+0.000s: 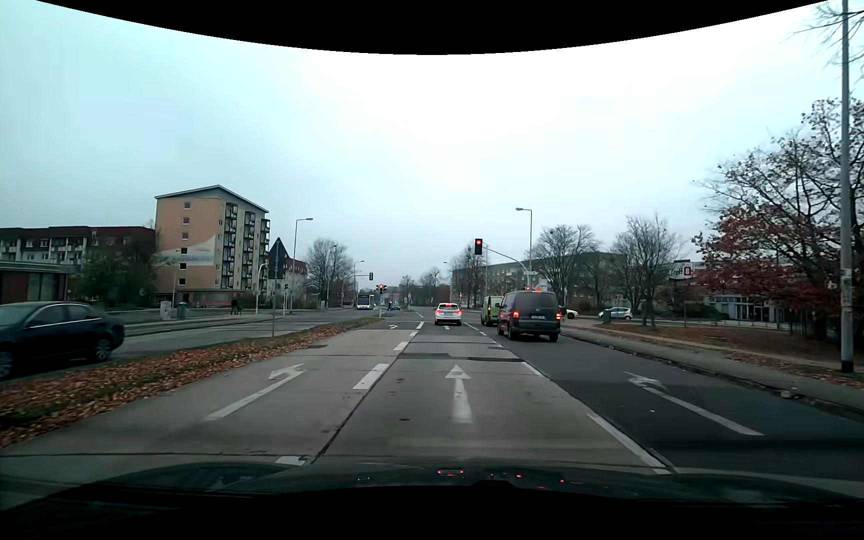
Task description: Follow the waypoints while adhering to traffic rules and regulations
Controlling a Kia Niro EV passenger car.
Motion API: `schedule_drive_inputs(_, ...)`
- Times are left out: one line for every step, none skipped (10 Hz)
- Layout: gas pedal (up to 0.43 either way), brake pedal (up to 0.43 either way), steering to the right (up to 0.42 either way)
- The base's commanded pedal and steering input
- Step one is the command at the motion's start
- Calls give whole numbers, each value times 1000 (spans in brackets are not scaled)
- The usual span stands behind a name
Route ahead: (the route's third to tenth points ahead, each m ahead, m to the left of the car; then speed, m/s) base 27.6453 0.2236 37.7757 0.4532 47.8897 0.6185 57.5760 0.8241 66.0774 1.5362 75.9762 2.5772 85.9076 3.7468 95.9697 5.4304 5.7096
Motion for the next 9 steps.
schedule_drive_inputs(28,0,2)
schedule_drive_inputs(28,0,1)
schedule_drive_inputs(28,0,1)
schedule_drive_inputs(28,0,0)
schedule_drive_inputs(20,0,-2)
schedule_drive_inputs(20,0,-3)
schedule_drive_inputs(20,0,-4)
schedule_drive_inputs(20,0,-4)
schedule_drive_inputs(20,0,-4)
